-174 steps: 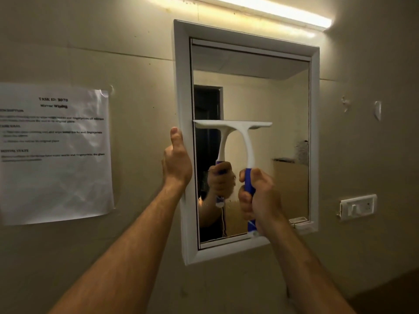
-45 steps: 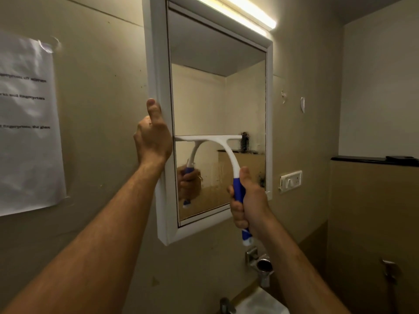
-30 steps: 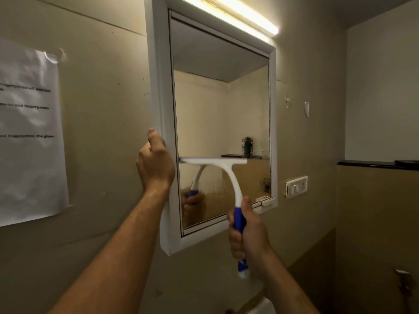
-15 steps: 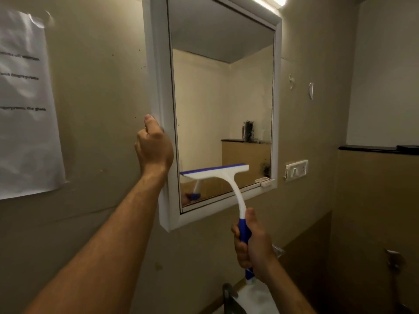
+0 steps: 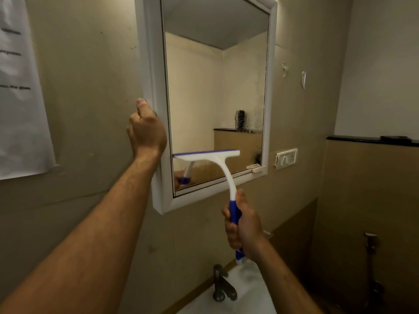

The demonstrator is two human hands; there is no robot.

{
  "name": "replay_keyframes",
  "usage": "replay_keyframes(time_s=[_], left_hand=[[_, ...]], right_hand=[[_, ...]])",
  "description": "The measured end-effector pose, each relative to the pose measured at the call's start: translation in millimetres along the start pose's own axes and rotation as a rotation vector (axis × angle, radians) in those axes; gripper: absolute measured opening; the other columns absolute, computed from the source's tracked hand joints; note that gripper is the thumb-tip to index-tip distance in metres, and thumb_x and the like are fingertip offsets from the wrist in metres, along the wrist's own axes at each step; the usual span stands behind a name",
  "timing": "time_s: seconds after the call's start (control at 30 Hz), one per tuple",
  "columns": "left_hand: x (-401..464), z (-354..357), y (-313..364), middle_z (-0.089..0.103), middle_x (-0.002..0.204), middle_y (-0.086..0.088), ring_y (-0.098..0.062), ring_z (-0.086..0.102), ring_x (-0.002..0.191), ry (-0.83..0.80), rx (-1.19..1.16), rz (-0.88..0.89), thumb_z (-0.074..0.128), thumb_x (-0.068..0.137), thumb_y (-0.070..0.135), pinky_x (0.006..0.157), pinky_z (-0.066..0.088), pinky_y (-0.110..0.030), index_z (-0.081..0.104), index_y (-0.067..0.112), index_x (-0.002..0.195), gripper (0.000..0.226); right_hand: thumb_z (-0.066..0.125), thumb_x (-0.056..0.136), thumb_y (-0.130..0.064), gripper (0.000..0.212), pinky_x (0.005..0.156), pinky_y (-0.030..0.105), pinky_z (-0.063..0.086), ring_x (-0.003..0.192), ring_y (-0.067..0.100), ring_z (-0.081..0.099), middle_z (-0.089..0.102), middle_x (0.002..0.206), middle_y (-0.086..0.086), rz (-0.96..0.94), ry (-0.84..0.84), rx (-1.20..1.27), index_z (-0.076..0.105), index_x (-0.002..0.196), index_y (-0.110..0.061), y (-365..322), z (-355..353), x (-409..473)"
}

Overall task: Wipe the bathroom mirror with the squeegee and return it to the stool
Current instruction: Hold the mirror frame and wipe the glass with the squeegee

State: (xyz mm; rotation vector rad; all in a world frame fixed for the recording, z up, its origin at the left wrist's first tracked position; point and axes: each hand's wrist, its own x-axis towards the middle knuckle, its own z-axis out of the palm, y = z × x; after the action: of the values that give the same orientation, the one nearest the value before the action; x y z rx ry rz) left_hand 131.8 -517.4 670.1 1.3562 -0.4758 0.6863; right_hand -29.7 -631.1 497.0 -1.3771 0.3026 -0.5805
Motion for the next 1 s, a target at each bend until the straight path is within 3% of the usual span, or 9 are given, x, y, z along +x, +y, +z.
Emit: replay_keyframes(time_s=[0.13, 0.27, 0.47, 0.57, 0.63, 0.77, 0.9, 0.97, 1.0], left_hand=[[1, 1, 1, 0.034, 0.055, 0.009, 0.010, 0.034, 0.036, 0.000, 0.003, 0.001, 0.021, 0.104, 0.032, 0.041, 0.027, -0.003, 0.034, 0.025, 0.056, 0.050], [2, 0, -3, 0.038, 0.050, 0.002, 0.001, 0.034, 0.033, -0.028, -0.024, -0.016, 0.021, 0.103, 0.036, 0.034, 0.024, -0.016, 0.037, 0.021, 0.054, 0.055], [1, 1, -4, 0.039, 0.051, 0.002, 0.007, 0.038, 0.033, -0.022, -0.030, -0.015, 0.022, 0.103, 0.035, 0.033, 0.027, -0.011, 0.040, 0.020, 0.054, 0.054], [4, 2, -4, 0.043, 0.055, 0.003, -0.004, 0.044, 0.048, -0.017, -0.006, -0.059, 0.021, 0.102, 0.039, 0.047, 0.029, -0.028, 0.044, 0.021, 0.056, 0.055], [5, 3, -4, 0.046, 0.057, 0.003, -0.013, 0.044, 0.052, -0.013, -0.006, -0.074, 0.021, 0.102, 0.040, 0.050, 0.027, -0.029, 0.046, 0.021, 0.056, 0.055], [4, 3, -5, 0.041, 0.049, 0.005, -0.003, 0.038, 0.040, -0.040, -0.011, -0.068, 0.021, 0.102, 0.040, 0.046, 0.026, -0.026, 0.037, 0.020, 0.051, 0.057], [8, -2, -3, 0.039, 0.049, 0.004, -0.014, 0.037, 0.046, -0.114, 0.003, -0.088, 0.019, 0.101, 0.045, 0.053, 0.029, -0.029, 0.035, 0.021, 0.051, 0.058], [8, -6, 2, 0.045, 0.052, -0.001, -0.019, 0.043, 0.049, -0.148, -0.018, -0.087, 0.016, 0.099, 0.053, 0.051, 0.033, -0.030, 0.045, 0.021, 0.055, 0.061], [9, -7, 6, 0.056, 0.063, -0.009, -0.025, 0.052, 0.058, -0.160, -0.029, -0.082, 0.014, 0.098, 0.056, 0.055, 0.042, -0.034, 0.059, 0.015, 0.068, 0.068]], right_hand=[[0.041, 0.058, -0.086, 0.065, 0.038, 0.021, 0.024, 0.040, 0.010, 0.027, 0.039, 0.049, -0.005, 0.051, 0.030, -0.034, 0.056, 0.060, -0.023, 19, -5, -12], [0.041, 0.061, -0.086, 0.062, 0.038, 0.021, 0.025, 0.039, 0.011, 0.029, 0.040, 0.049, -0.005, -0.001, 0.021, -0.040, 0.059, 0.058, -0.026, -15, 2, -4], [0.040, 0.064, -0.084, 0.062, 0.038, 0.021, 0.026, 0.039, 0.011, 0.029, 0.040, 0.049, -0.004, -0.023, 0.009, -0.040, 0.059, 0.055, -0.026, -28, 4, 3], [0.040, 0.062, -0.085, 0.063, 0.039, 0.022, 0.025, 0.040, 0.011, 0.029, 0.040, 0.050, -0.004, 0.039, 0.026, -0.051, 0.057, 0.058, -0.024, -1, -2, -5], [0.038, 0.063, -0.084, 0.064, 0.040, 0.022, 0.024, 0.041, 0.011, 0.029, 0.039, 0.050, -0.004, 0.084, 0.038, -0.087, 0.055, 0.062, -0.021, 16, -6, -13], [0.035, 0.068, -0.078, 0.063, 0.039, 0.021, 0.027, 0.039, 0.009, 0.031, 0.040, 0.049, -0.004, 0.109, 0.056, -0.155, 0.052, 0.068, -0.017, 24, -13, -24], [0.037, 0.070, -0.078, 0.063, 0.038, 0.021, 0.027, 0.038, 0.010, 0.031, 0.042, 0.049, -0.005, 0.071, 0.057, -0.134, 0.055, 0.071, -0.018, -9, -12, -16], [0.037, 0.075, -0.078, 0.062, 0.038, 0.021, 0.027, 0.039, 0.010, 0.031, 0.042, 0.049, -0.005, 0.039, 0.036, -0.101, 0.056, 0.070, -0.019, -31, -7, -8], [0.037, 0.075, -0.079, 0.062, 0.038, 0.022, 0.028, 0.039, 0.010, 0.032, 0.043, 0.049, -0.005, 0.027, 0.027, -0.096, 0.056, 0.070, -0.020, -39, -4, -5]])
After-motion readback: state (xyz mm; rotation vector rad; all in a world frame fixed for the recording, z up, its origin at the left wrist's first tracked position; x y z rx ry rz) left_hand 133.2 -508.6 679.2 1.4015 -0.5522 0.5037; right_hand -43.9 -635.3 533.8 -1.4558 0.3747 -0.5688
